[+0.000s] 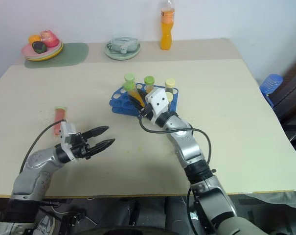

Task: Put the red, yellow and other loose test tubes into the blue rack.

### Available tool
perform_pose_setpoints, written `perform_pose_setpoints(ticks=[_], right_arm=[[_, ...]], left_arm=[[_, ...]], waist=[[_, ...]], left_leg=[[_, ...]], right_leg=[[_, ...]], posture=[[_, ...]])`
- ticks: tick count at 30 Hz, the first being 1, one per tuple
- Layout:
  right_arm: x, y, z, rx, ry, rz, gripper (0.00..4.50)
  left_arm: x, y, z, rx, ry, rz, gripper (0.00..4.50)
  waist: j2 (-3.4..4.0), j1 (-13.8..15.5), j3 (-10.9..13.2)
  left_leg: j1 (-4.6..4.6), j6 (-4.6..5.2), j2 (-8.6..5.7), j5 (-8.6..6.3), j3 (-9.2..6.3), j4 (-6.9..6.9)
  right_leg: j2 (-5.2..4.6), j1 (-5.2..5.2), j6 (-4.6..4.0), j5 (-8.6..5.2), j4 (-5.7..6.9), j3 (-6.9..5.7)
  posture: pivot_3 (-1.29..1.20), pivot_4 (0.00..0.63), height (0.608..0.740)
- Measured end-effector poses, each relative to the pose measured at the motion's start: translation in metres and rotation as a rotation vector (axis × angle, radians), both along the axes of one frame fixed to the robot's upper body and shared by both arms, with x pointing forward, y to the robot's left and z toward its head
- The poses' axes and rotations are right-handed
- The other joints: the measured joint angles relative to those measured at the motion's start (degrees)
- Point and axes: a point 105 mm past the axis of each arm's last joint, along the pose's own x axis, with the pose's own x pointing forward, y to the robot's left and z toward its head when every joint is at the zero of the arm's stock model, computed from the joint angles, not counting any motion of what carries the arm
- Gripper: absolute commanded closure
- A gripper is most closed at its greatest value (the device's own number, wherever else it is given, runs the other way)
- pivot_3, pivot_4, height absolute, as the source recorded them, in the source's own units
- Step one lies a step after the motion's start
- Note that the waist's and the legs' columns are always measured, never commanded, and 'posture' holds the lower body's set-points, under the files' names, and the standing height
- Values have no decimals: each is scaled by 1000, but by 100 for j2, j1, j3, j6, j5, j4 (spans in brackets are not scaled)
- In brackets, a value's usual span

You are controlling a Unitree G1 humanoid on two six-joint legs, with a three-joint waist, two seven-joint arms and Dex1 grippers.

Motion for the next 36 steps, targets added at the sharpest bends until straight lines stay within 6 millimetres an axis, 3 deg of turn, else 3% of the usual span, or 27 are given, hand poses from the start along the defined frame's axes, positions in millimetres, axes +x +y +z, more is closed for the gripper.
perform_pose_setpoints(ticks=[10,36], right_arm=[[7,2,-4,18,-105,-108,3618],[15,3,-14,139,-110,-242,3618]], left_arm=[[2,11,5,5,-17,40,1370],[1,19,8,-9,-8,85,1370]], waist=[[1,-11,0],[3,-21,-2]], left_leg=[[4,-2,1,1,-2,-1],[16,-2,1,1,-2,-1]], right_leg=[[4,3,0,0,1,0],[6,11,0,0,6,1]], posture=[[0,150,740],[0,150,740]])
